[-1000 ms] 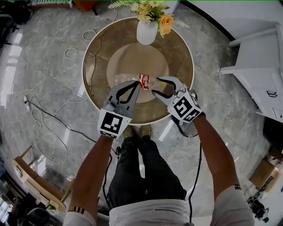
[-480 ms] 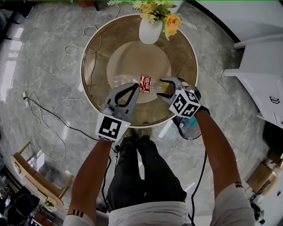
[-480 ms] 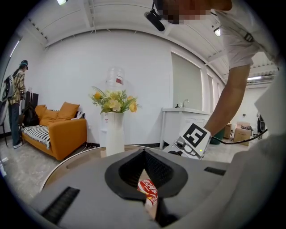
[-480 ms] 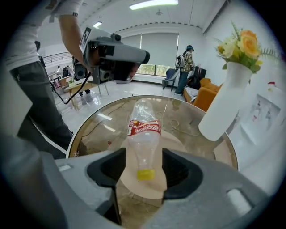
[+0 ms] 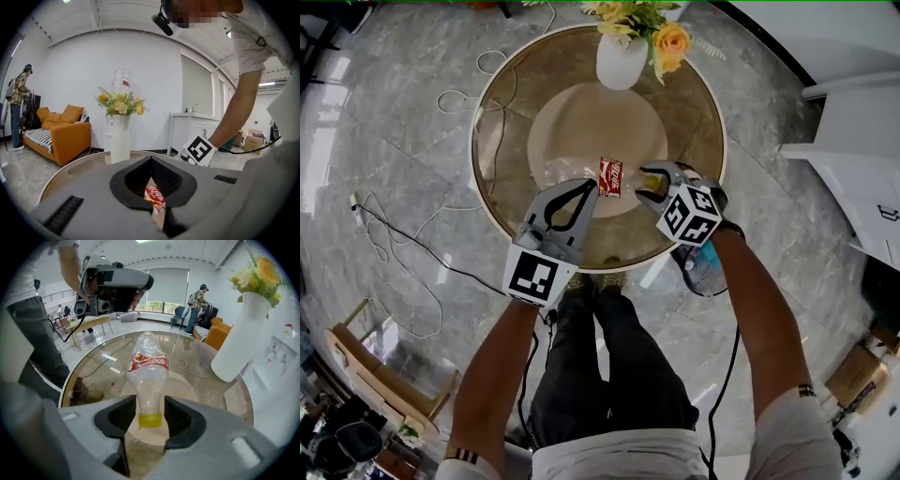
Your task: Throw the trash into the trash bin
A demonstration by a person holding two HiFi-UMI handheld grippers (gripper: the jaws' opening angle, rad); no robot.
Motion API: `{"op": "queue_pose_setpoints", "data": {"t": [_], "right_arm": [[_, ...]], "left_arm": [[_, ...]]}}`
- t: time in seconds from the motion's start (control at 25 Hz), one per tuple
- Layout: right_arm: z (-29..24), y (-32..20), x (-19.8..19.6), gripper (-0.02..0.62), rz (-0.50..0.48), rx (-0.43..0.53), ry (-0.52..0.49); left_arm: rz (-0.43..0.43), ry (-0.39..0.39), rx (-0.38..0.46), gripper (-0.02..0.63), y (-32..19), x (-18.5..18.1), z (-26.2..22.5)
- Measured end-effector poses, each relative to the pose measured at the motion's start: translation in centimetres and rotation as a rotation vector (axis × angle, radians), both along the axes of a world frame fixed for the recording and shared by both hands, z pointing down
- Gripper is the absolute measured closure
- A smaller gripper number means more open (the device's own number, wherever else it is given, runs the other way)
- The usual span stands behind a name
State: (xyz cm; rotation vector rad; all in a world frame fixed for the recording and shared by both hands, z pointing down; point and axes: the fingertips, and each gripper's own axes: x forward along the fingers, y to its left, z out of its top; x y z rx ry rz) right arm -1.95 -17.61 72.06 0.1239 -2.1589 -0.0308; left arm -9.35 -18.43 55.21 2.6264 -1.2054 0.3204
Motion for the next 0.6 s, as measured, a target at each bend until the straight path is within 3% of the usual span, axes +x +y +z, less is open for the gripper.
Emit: {"op": "queue_pose_setpoints", "data": {"t": [0.24,0.6], "right_arm": [[0.2,0.2,-0.3,0.439,-0.011,0.016,0.006],[0.0,1.1,0.1,0.443,0.046,0.050,-0.033]], "left_arm": [[-0.002,0.006,-0.007,0.606,0.0,-0.2,0.1],[0.008,0.008,-0.016,0.606,0.5,0.0,0.7]]}}
